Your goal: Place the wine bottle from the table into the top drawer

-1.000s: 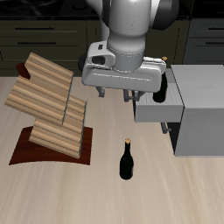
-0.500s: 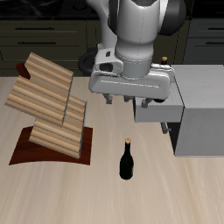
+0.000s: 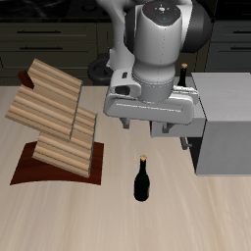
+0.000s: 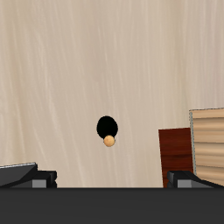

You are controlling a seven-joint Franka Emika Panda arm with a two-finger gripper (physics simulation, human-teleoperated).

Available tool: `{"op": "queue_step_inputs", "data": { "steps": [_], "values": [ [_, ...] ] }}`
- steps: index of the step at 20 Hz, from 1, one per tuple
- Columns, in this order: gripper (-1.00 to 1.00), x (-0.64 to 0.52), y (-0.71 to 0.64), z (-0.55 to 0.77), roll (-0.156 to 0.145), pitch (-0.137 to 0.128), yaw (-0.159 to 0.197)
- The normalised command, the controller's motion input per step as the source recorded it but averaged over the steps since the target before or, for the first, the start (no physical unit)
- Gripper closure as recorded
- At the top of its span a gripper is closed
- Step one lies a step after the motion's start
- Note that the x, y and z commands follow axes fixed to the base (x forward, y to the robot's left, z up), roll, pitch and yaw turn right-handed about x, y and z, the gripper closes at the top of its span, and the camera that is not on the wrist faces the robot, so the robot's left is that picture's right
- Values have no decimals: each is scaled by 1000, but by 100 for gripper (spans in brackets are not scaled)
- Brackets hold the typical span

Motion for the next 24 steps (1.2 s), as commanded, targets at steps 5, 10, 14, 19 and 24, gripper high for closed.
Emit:
{"op": "queue_step_inputs", "data": {
  "steps": [5,10,14,19,24],
  "values": [
    [-100,0,30,-196,13,13,0],
    [-100,42,-50,-190,-5,12,-6],
    [-100,69,-73,-172,8,-11,-14],
    [-100,0,-49,-190,-2,-17,-18],
    [-100,-64,-35,-300,-4,-14,-3]
  ]
}}
